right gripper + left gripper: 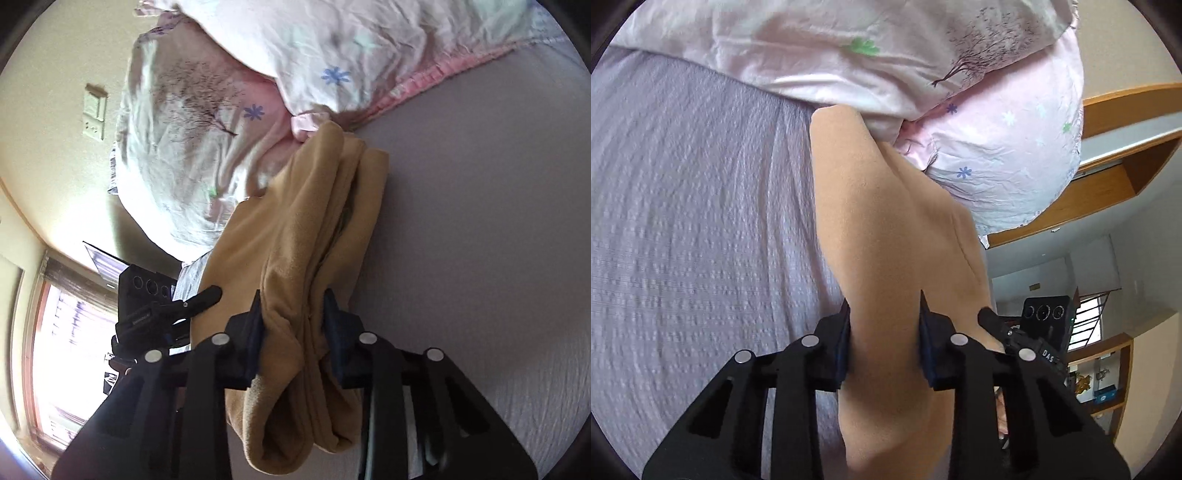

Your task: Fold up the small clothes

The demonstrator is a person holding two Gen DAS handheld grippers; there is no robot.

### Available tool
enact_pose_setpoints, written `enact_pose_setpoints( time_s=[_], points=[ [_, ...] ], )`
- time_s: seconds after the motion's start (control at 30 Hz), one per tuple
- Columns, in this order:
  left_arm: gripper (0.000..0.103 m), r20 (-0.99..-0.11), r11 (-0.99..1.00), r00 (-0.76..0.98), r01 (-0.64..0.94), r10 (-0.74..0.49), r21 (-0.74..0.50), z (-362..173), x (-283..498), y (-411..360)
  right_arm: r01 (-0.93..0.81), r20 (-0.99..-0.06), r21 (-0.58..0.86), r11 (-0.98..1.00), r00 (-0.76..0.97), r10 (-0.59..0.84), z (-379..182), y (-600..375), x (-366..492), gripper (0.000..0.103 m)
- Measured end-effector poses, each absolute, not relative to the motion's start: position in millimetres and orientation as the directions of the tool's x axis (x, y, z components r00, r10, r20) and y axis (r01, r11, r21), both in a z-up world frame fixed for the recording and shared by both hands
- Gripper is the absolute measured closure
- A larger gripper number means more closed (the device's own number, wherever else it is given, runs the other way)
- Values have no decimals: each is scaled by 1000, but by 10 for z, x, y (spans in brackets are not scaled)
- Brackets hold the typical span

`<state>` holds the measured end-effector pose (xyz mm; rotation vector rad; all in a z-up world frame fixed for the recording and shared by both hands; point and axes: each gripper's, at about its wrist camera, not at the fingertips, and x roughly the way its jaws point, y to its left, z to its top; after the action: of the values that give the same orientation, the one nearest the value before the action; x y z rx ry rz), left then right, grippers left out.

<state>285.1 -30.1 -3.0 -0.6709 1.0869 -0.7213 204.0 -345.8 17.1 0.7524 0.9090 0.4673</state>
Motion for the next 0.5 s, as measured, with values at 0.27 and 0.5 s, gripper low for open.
enact_pose_setpoints(
  time_s=[0.27, 0.5],
  points=[
    [69, -630, 742, 418, 194, -655, -642, 203, 2499, 494, -106, -636, 653, 750, 461, 619, 174, -2695, 2250, 58],
    [34, -545, 732, 496, 369, -676, -572, 601, 1855, 580, -261, -426, 719, 644, 567, 705, 691, -2596, 1631, 25]
  ],
)
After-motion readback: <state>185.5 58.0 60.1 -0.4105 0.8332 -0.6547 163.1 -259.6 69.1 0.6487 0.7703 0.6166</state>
